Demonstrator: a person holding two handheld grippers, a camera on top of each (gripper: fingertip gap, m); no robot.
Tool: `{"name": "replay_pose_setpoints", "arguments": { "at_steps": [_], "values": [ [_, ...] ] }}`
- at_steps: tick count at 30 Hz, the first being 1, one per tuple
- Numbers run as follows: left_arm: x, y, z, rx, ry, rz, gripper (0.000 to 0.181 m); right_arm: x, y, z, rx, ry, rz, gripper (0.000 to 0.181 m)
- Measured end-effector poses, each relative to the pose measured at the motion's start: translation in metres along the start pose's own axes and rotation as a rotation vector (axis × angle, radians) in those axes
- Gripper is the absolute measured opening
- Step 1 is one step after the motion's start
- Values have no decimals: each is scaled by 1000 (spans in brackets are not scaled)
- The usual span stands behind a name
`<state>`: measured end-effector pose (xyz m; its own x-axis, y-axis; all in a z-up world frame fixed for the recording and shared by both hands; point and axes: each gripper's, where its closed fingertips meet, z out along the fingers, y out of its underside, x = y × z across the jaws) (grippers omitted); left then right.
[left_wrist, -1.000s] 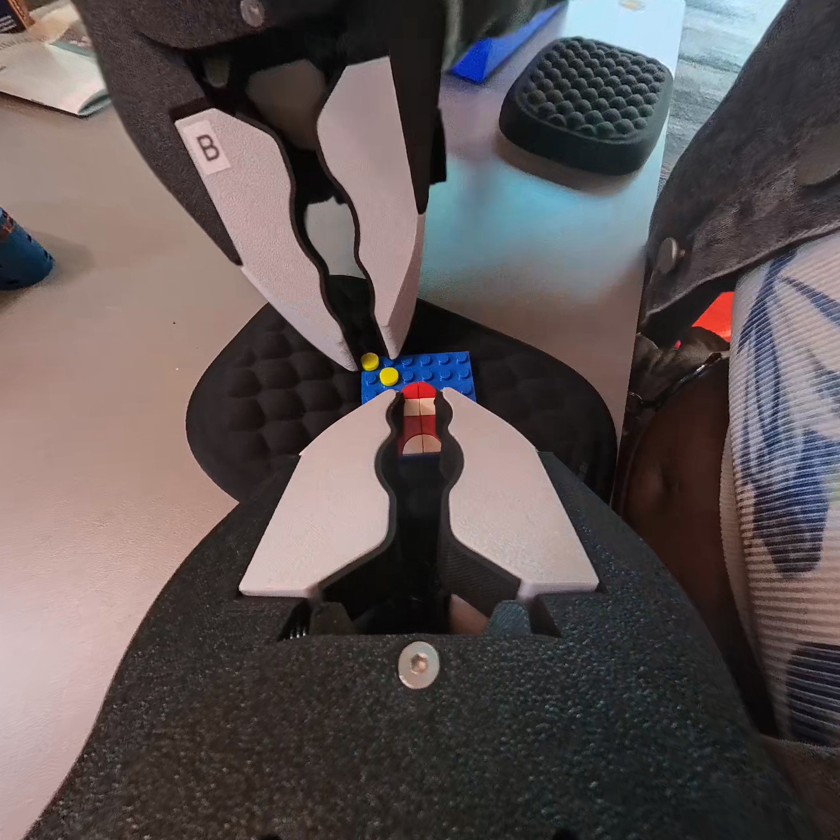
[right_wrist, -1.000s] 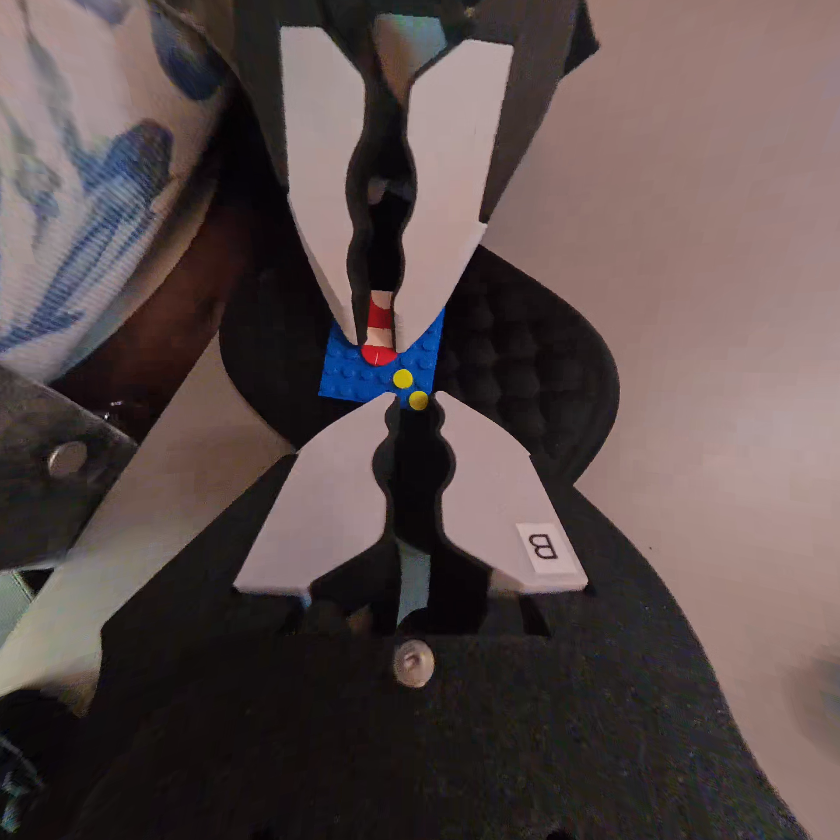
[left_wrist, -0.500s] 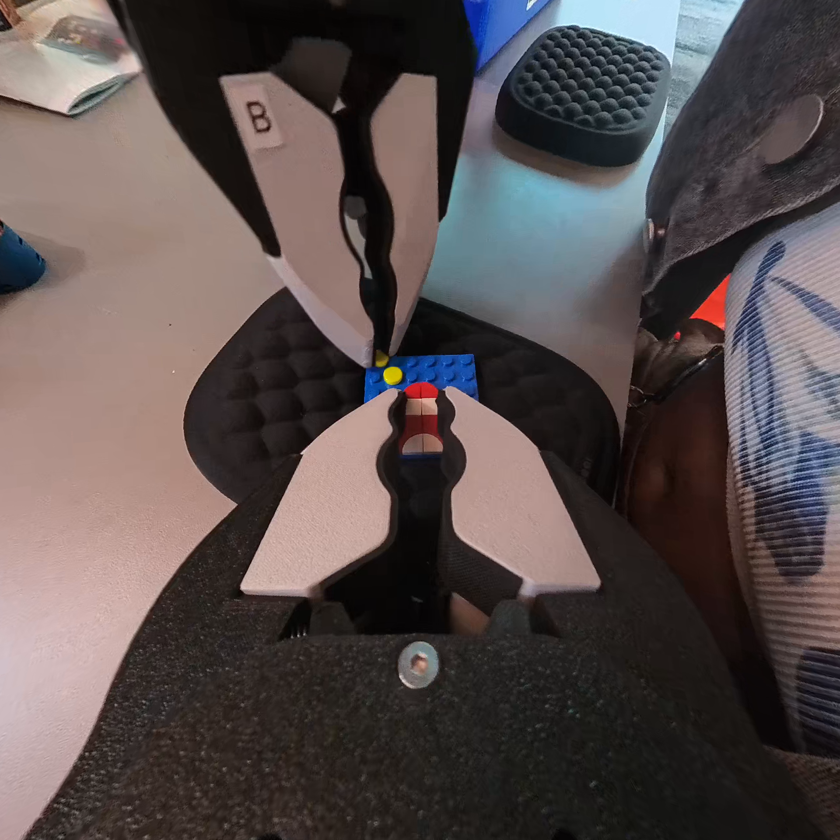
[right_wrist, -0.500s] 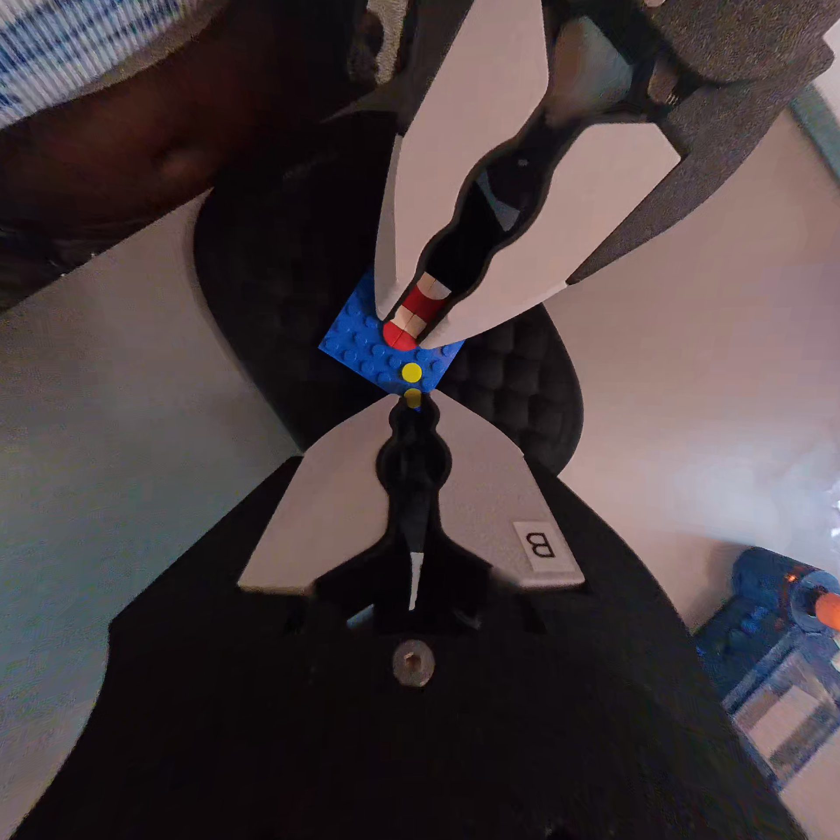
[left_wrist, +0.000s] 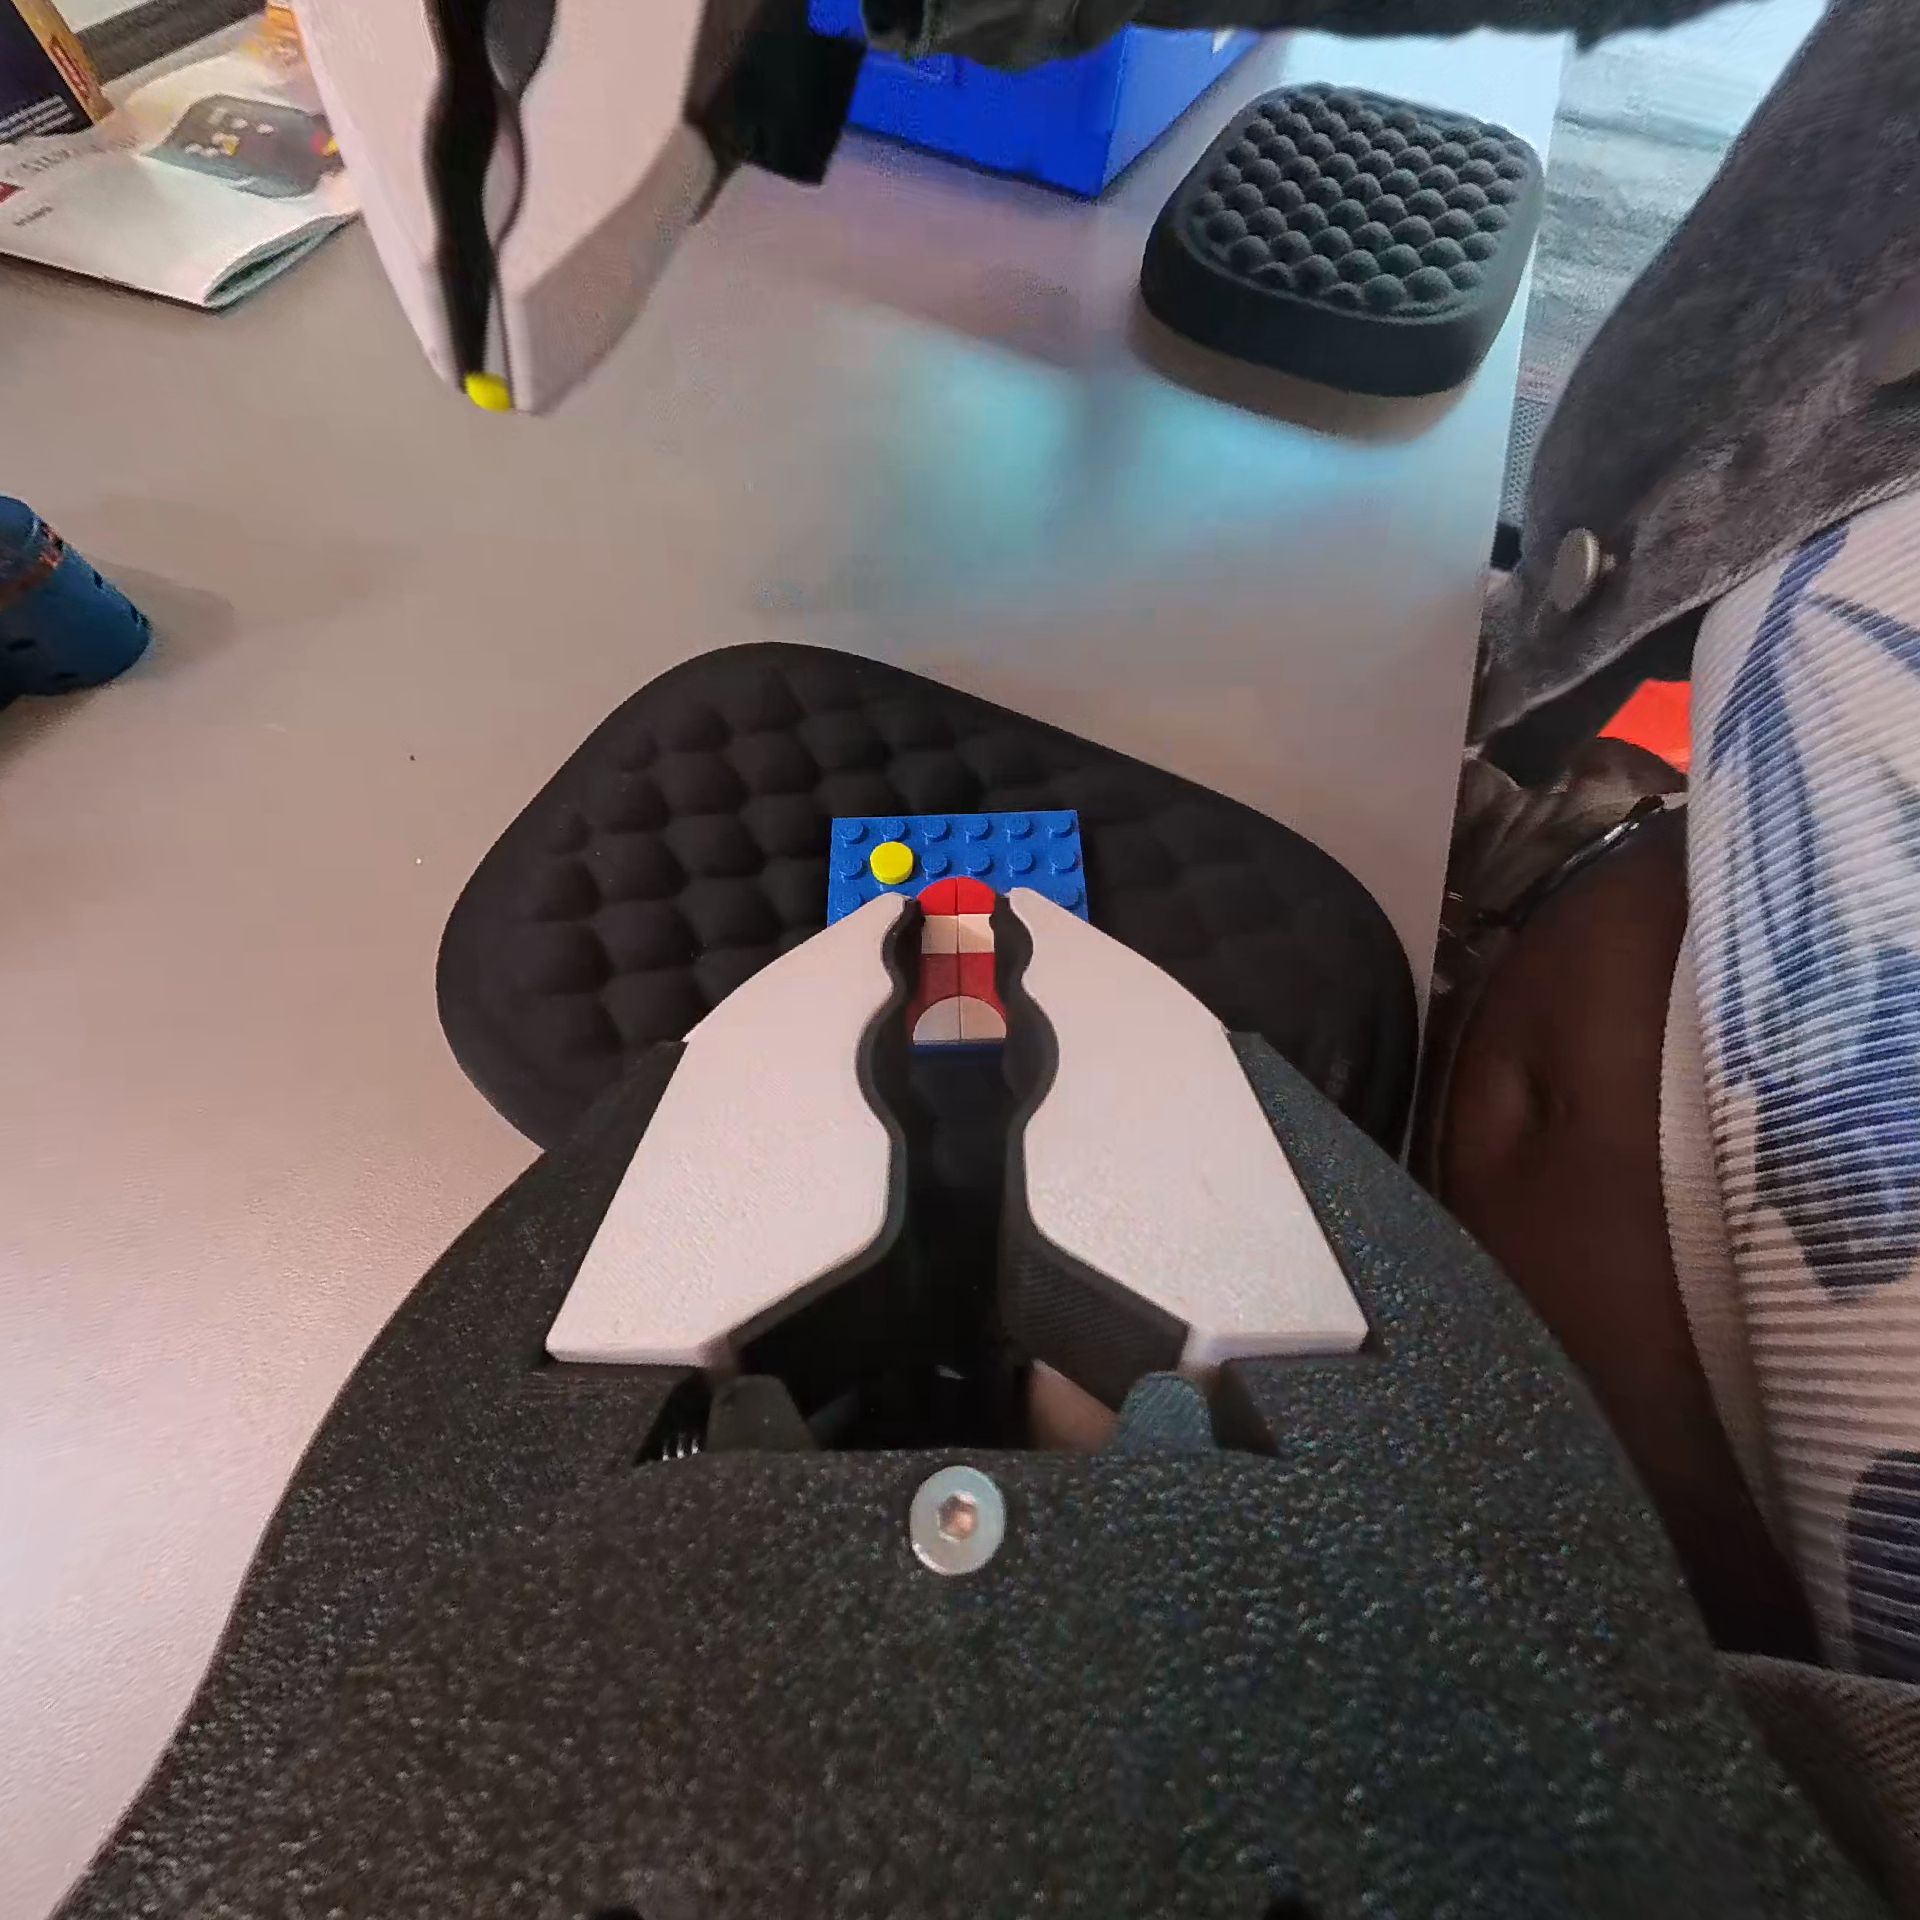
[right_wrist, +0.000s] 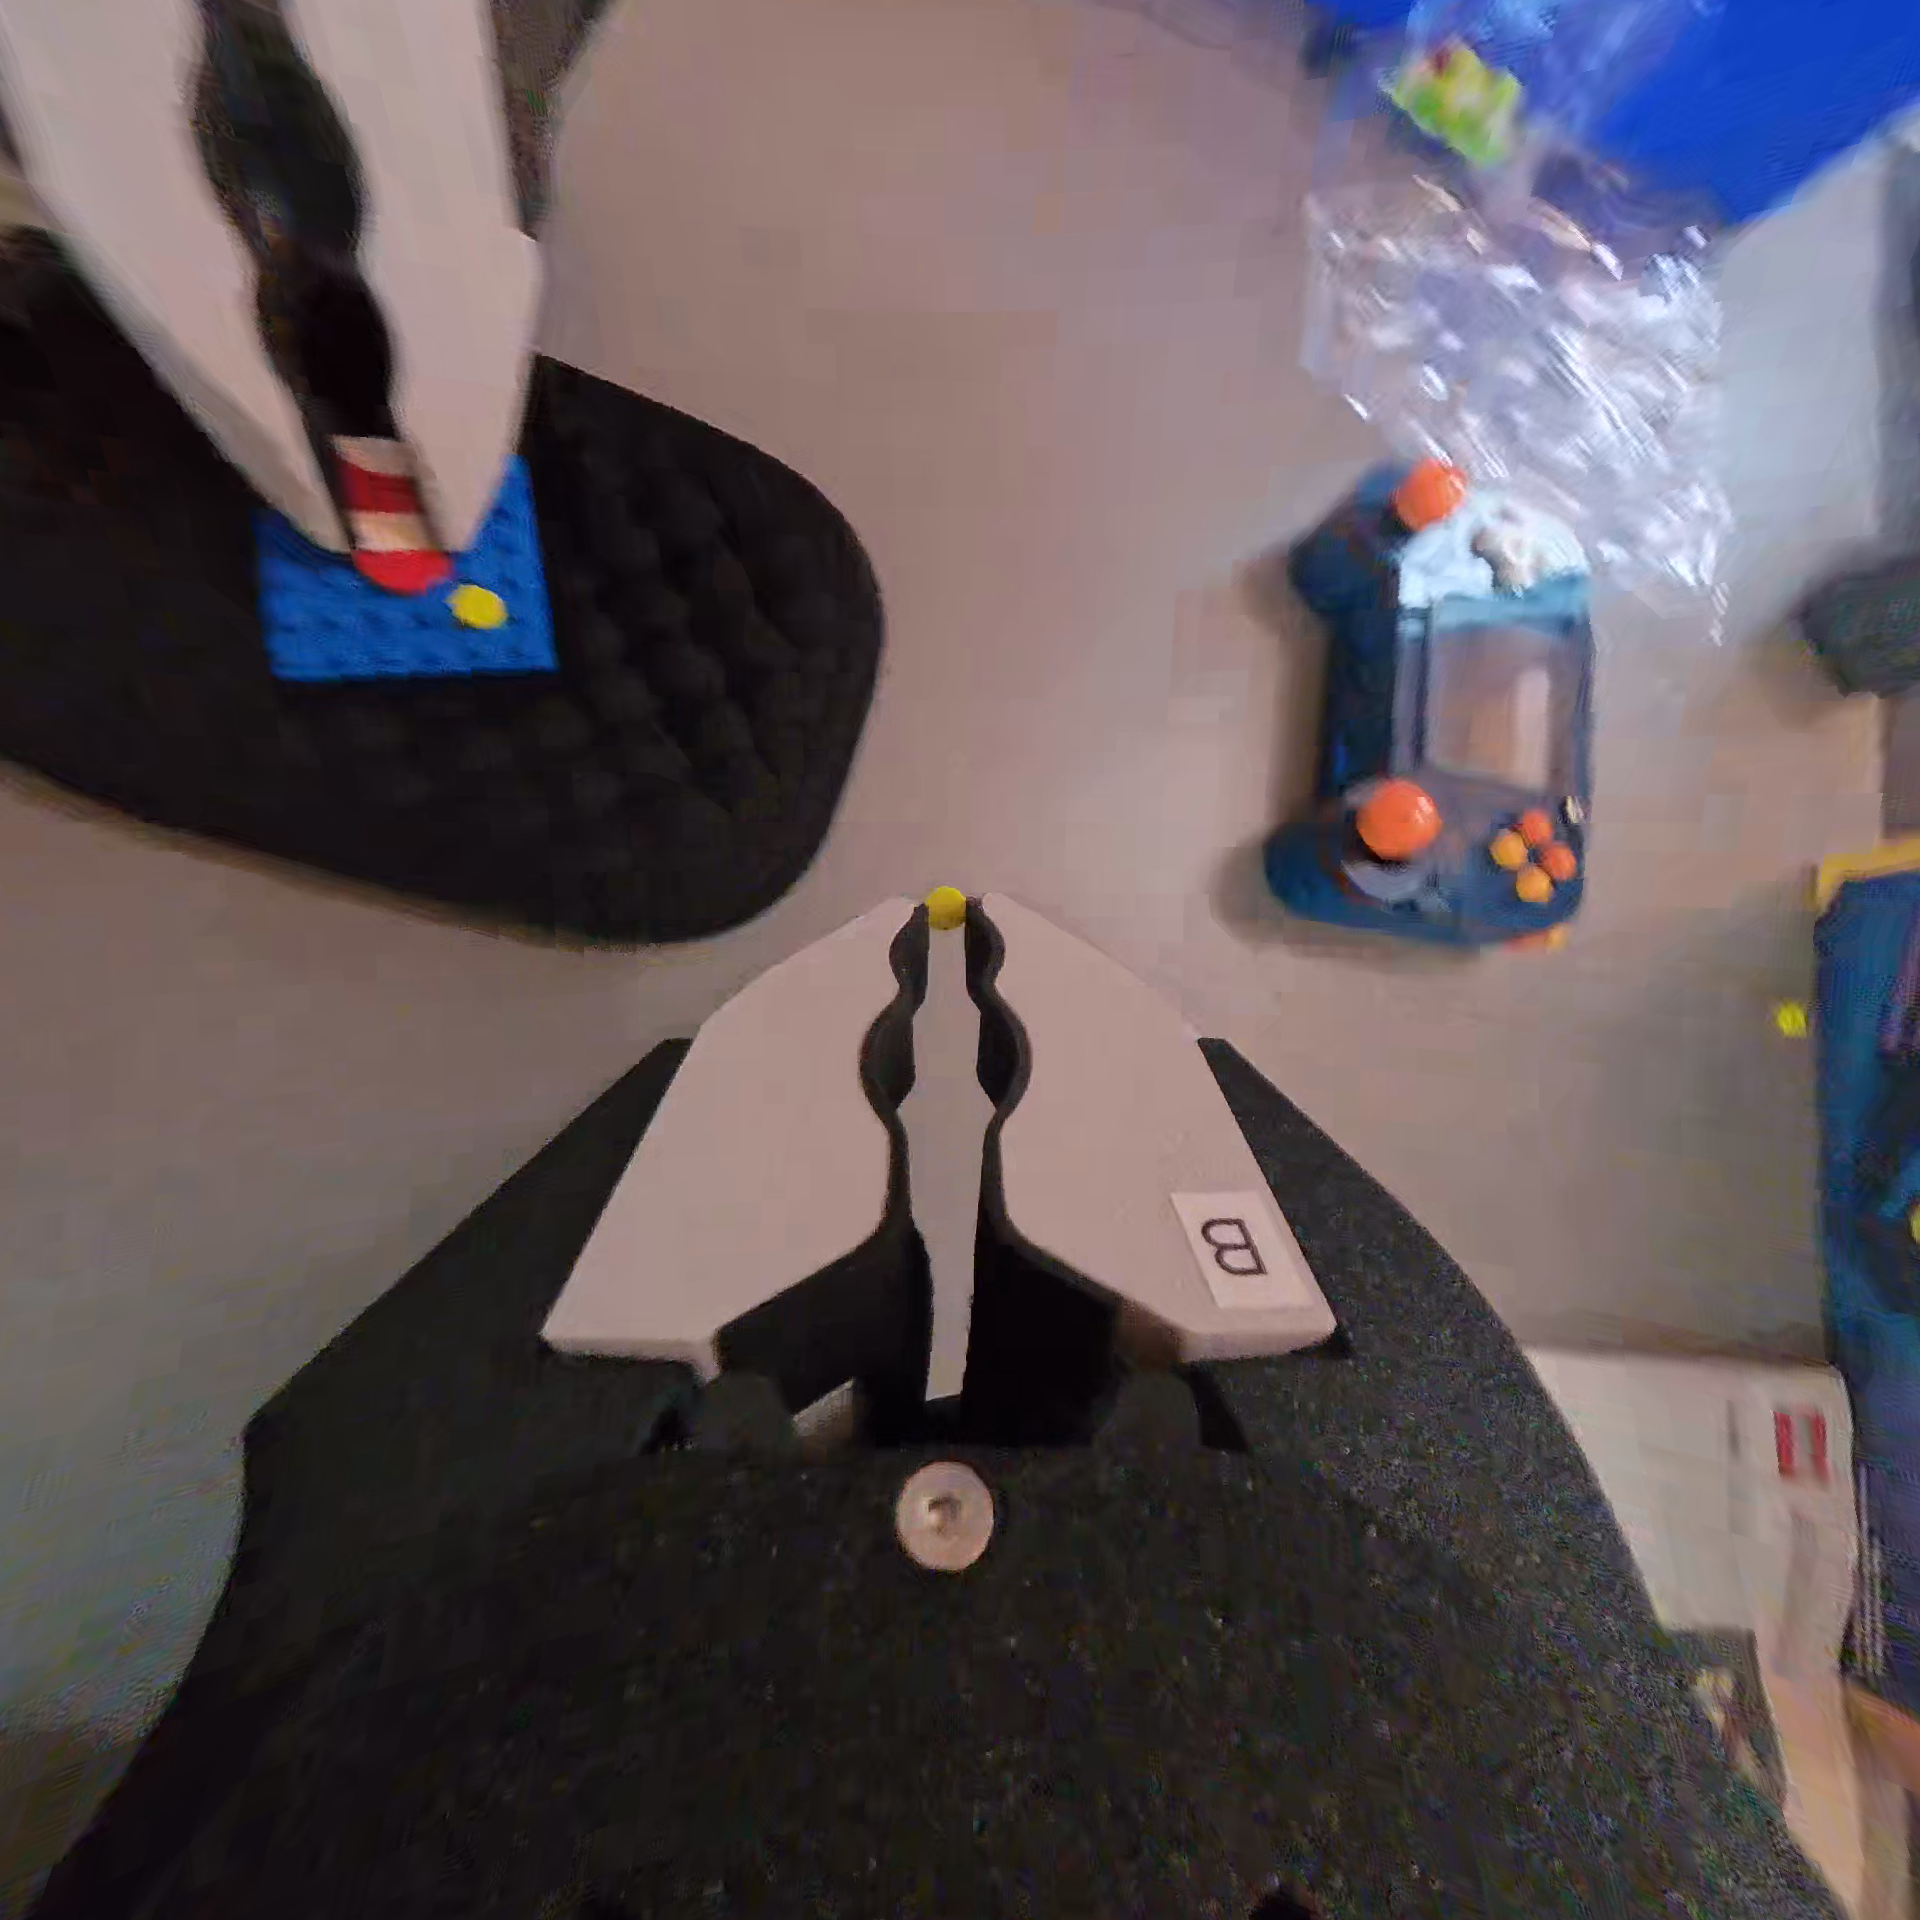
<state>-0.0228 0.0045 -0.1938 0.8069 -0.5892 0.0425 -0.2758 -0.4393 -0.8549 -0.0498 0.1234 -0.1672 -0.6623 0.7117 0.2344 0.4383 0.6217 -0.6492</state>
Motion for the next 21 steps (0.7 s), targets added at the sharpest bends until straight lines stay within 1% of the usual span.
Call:
{"name": "replay_pose_setpoints", "arguments": {
  "at_steps": [3, 4, 6, 7, 8, 9, 10, 12, 14, 16, 17, 18, 19, 21],
  "values": [
    [0, -1, 0, 4, 2, -1, 13, 21, 36, 2, -95, 66, 199, 7],
    [0, -1, 0, 5, 2, -1, 13, 28, 40, 5, -87, 92, 240, 7],
    [0, -1, -1, 8, 4, -2, 13, 34, 32, 5, -7, 116, 283, 7],
    [0, -1, -1, 10, 8, -6, 13, 37, 25, -1, 30, 144, 306, 7],
    [0, -1, -1, 11, 12, -11, 13, 41, 17, -13, 72, 188, 315, 7],
    [0, -2, -1, 13, 15, -14, 13, 46, 9, -32, 114, 255, 325, 7],
    [0, -2, -1, 14, 16, -16, 13, 52, 4, -58, 156, 345, 347, 7],
    [0, -2, -1, 16, 17, -18, 13, 58, 2, -123, 234, 547, 415, 7],
    [0, -2, -2, 18, 19, -18, 13, 52, 23, -201, 251, 797, 514, 7],
    [0, -3, -2, 20, 17, -15, 13, 32, 63, -273, 205, 1049, 625, 7],
    [0, -3, -2, 21, 14, -13, 13, 18, 86, -297, 157, 1122, 697, 7],
    [0, -3, -2, 22, 12, -10, 12, 4, 109, -313, 96, 1167, 774, 7],
    [0, -3, -2, 23, 10, -7, 13, -8, 129, -322, 32, 1190, 833, 6],
    [0, -3, -2, 24, 7, -3, 13, -28, 158, -325, -74, 1170, 917, 7]
  ]
}}
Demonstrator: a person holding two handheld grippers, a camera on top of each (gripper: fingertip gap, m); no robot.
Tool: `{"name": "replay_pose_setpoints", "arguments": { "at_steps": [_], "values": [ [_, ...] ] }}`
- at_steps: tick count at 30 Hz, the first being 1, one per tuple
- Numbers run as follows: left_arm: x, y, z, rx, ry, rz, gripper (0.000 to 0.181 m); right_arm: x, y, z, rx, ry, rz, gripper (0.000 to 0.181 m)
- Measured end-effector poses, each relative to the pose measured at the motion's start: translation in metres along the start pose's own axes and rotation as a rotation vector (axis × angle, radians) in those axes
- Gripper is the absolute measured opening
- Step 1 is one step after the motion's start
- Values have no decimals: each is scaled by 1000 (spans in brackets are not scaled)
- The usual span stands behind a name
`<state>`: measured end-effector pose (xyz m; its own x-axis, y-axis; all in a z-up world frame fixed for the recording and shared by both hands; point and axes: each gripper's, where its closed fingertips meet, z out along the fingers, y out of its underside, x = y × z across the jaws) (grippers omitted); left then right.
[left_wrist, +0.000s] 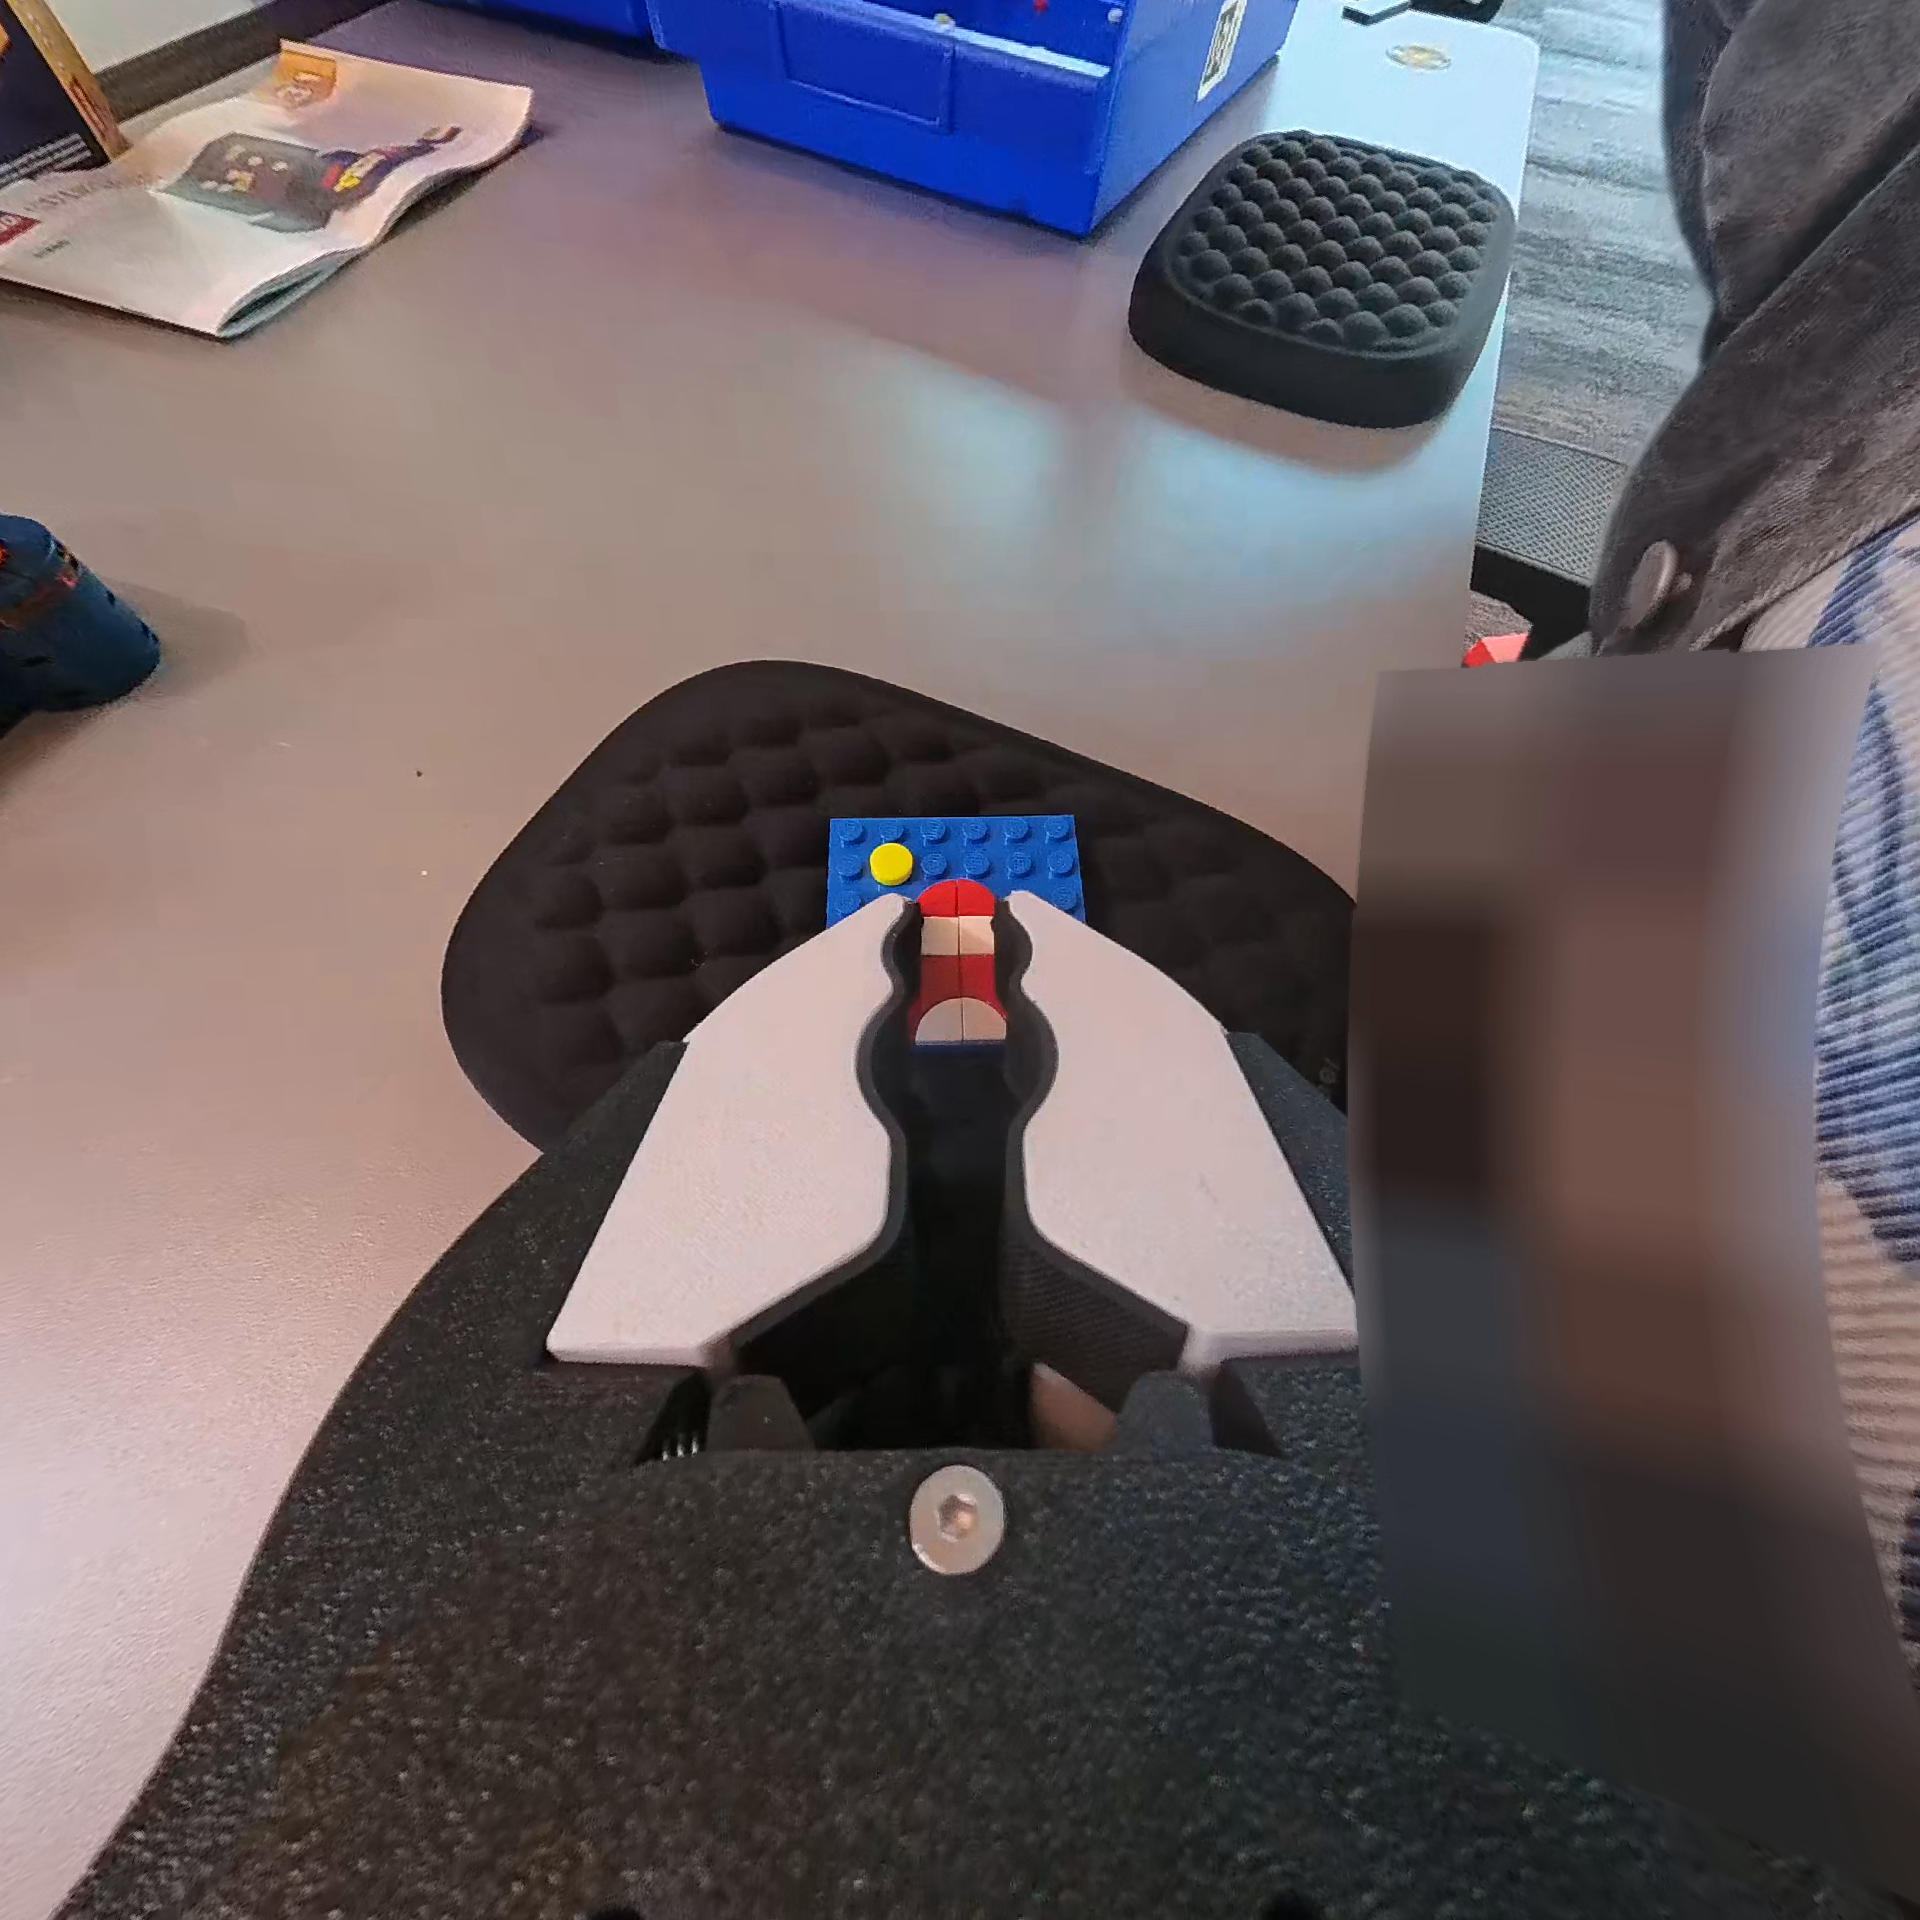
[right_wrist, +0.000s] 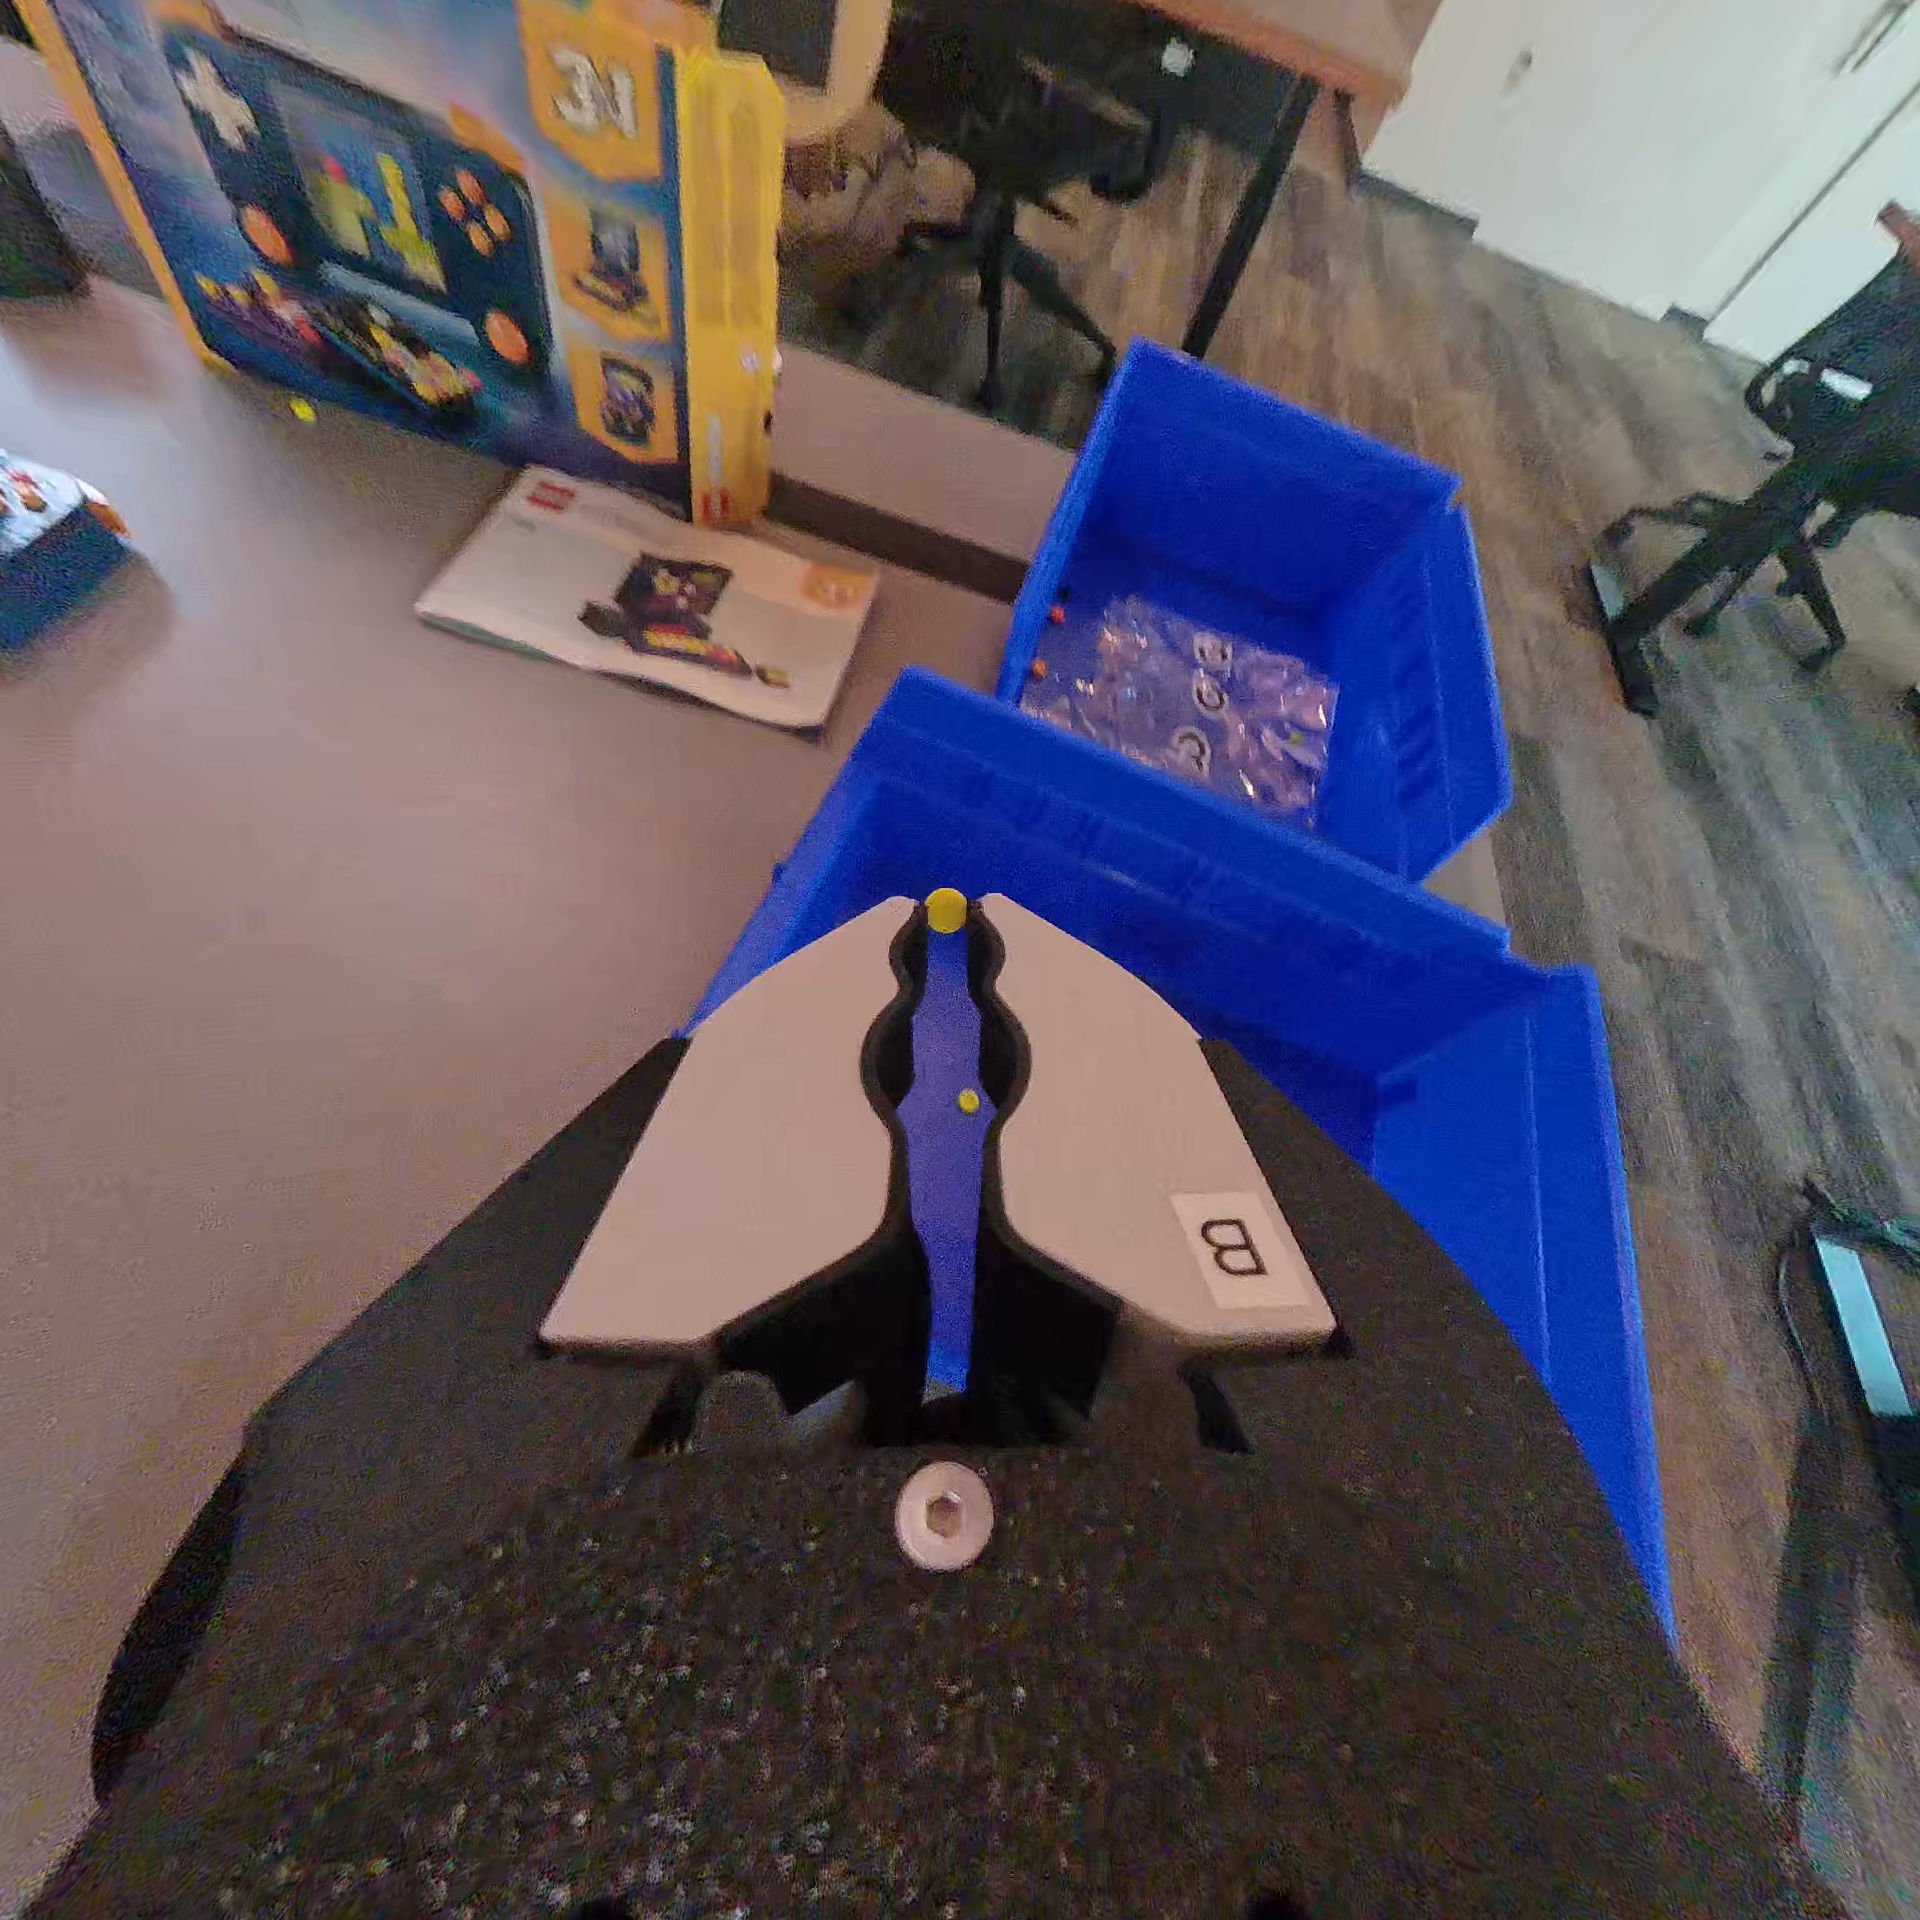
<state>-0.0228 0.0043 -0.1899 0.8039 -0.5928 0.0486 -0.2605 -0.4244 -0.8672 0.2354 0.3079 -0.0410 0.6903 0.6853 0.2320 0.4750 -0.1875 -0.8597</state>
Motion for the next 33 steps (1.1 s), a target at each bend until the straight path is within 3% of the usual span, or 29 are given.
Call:
{"name": "replay_pose_setpoints", "arguments": {
  "at_steps": [6, 7, 8, 13, 16, 17, 18, 19, 21, 22, 23, 24, 26, 28, 31, 33],
  "values": [
    [0, -1, 0, 5, -7, 5, 13, 8, 64, 30, -293, -119, 89, 13],
    [-1, -1, 0, 6, -13, 3, 14, 7, 64, 33, -287, -148, 101, 39],
    [-4, -1, -1, 7, -32, -2, 19, 8, 62, 34, -278, -157, 106, 49],
    [-4, -1, -1, 9, -38, 4, 20, 22, 50, 29, -237, -111, 4, 61],
    [-4, -1, -1, 10, -39, 6, 20, 21, 29, 28, -119, -95, -116, 87],
    [-4, -1, -1, 10, -40, 7, 20, 13, 27, 29, -99, -132, -114, 83],
    [-3, -1, -1, 10, -42, 9, 20, 1, 44, 29, -221, -230, -68, 78],
    [-3, -1, -1, 10, -44, 12, 20, -5, 58, 29, -345, -282, -3, 88],
    [-3, -2, -1, 11, -47, 16, 20, -6, 34, 35, -191, -322, 122, 85],
    [-3, -2, -1, 11, -50, 18, 20, -8, 35, 36, -206, -349, 158, 81],
    [-3, -2, -1, 12, -52, 20, 20, -1, 48, 38, -295, -305, 107, 89],
    [-3, -2, -1, 12, -52, 21, 20, 4, 48, 40, -289, -265, 49, 97],
    [-3, -2, -1, 13, -56, 24, 20, -11, 25, 36, -148, -388, 120, 89],
    [-4, -2, -1, 14, -62, 28, 21, -7, 41, 33, -236, -383, 77, 96],
    [-4, -2, -2, 14, -63, 28, 21, -33, 56, 2, -288, -612, 17, 93],
    [-4, -2, -2, 14, -59, 23, 21, -25, 80, -8, -389, -548, -105, 95]
  ]
}}
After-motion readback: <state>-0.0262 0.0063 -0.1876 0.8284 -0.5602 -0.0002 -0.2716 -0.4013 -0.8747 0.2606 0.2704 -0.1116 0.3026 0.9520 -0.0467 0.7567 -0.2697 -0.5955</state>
